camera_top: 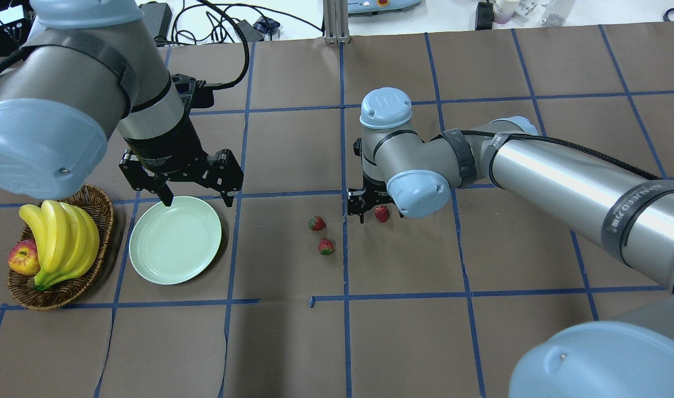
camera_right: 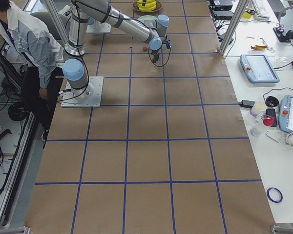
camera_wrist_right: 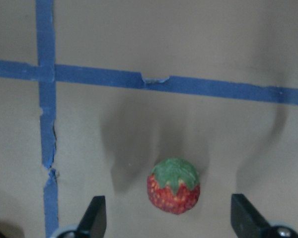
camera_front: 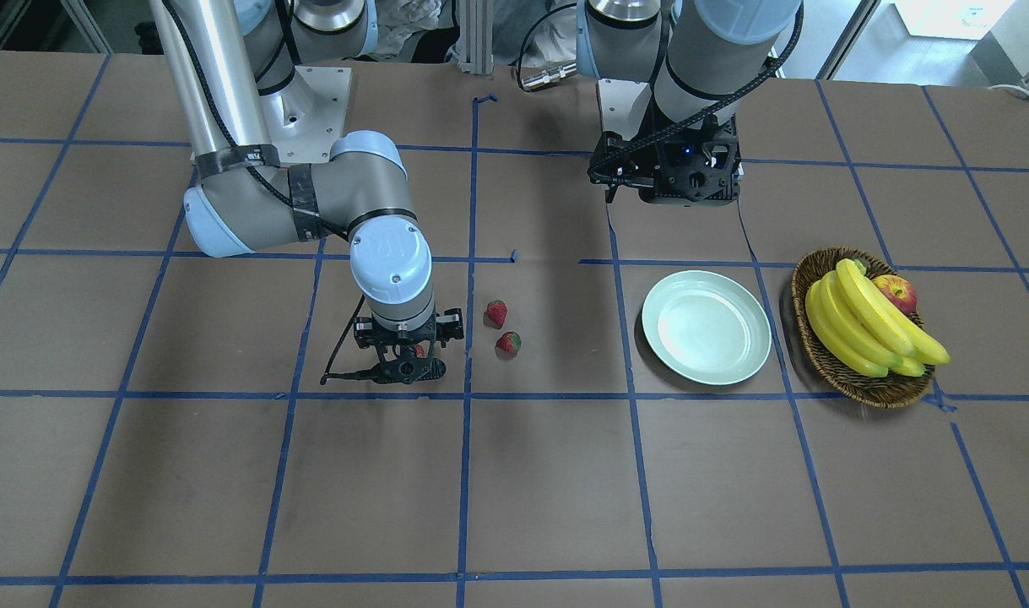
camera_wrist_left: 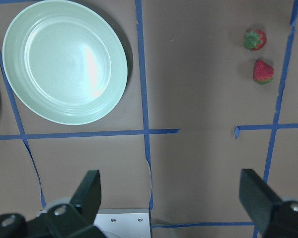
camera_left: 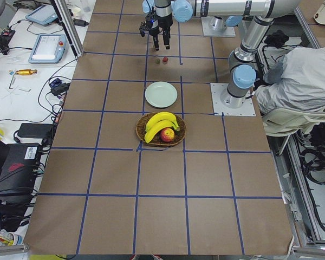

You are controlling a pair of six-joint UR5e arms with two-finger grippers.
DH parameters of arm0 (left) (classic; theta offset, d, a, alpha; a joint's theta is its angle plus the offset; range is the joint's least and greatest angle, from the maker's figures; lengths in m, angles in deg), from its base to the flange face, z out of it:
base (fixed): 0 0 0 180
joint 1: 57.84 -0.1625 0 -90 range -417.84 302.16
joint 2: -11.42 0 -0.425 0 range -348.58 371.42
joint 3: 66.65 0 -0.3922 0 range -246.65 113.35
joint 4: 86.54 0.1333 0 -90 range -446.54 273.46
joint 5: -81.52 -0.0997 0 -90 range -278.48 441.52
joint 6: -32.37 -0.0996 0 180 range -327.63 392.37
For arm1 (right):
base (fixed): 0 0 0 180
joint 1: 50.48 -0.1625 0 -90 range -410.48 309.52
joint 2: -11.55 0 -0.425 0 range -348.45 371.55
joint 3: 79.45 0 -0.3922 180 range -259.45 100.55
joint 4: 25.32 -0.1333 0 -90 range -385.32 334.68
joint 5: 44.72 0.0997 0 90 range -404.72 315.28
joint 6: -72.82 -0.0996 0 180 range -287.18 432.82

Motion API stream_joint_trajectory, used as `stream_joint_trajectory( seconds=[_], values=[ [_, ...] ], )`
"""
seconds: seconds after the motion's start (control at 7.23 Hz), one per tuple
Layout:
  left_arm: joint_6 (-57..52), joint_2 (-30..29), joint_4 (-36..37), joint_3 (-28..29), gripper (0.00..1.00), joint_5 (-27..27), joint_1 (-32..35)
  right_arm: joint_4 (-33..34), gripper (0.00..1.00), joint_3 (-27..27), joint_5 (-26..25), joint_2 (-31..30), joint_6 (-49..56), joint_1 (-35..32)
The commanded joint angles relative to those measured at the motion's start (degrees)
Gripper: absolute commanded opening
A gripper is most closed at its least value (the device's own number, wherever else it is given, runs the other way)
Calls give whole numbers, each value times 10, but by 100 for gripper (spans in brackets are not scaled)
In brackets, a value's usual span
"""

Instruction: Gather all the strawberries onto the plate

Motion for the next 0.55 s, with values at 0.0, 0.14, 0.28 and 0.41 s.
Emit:
stream_joint_trajectory(
  seconds=[0.0,0.14,0.28,0.41],
  values=[
    [1,0,0,-1,100,0,1,-1,79,2,2,0,3,1],
    [1,0,0,-1,100,0,1,0,78,1,0,1,4,1],
    [2,0,0,-2,100,0,1,2,67,-1,-3,4,15,1],
    [2,0,0,-2,100,0,1,3,29,-2,-5,5,17,1]
  ],
)
